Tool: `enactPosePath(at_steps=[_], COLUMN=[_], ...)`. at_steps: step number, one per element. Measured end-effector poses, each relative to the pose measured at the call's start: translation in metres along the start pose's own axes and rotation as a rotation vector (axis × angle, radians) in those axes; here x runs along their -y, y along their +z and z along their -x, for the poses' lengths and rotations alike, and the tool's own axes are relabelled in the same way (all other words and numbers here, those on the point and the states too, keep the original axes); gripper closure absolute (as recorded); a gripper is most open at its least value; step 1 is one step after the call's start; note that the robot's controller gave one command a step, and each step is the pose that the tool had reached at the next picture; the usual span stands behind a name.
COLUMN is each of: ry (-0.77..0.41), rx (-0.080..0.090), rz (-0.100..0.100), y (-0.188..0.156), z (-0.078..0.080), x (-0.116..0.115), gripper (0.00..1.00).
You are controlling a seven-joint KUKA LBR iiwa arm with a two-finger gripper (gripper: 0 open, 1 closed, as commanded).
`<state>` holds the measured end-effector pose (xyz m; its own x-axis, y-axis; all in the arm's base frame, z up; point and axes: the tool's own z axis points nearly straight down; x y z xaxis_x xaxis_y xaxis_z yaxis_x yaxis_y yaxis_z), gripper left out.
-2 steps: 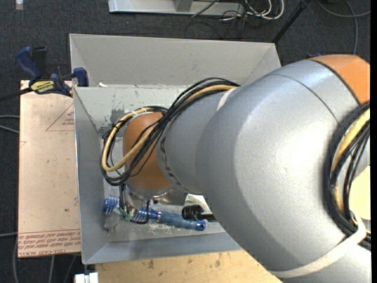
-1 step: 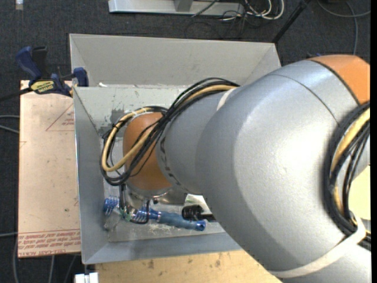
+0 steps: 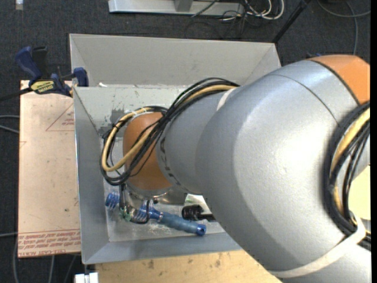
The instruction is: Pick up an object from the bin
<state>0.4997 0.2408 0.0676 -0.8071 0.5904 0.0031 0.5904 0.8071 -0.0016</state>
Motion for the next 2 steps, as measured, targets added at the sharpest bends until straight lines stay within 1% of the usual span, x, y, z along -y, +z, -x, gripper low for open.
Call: enactPosePath(at_steps=[1,2], ry=[-0.003,-0.007], rx=[0.005,0.005], rz=[0.007,0.006], y=[-0.063,-0.106], z=[0.000,0.001], x=[-0.001,-0.002], gripper=[1.00,1.00])
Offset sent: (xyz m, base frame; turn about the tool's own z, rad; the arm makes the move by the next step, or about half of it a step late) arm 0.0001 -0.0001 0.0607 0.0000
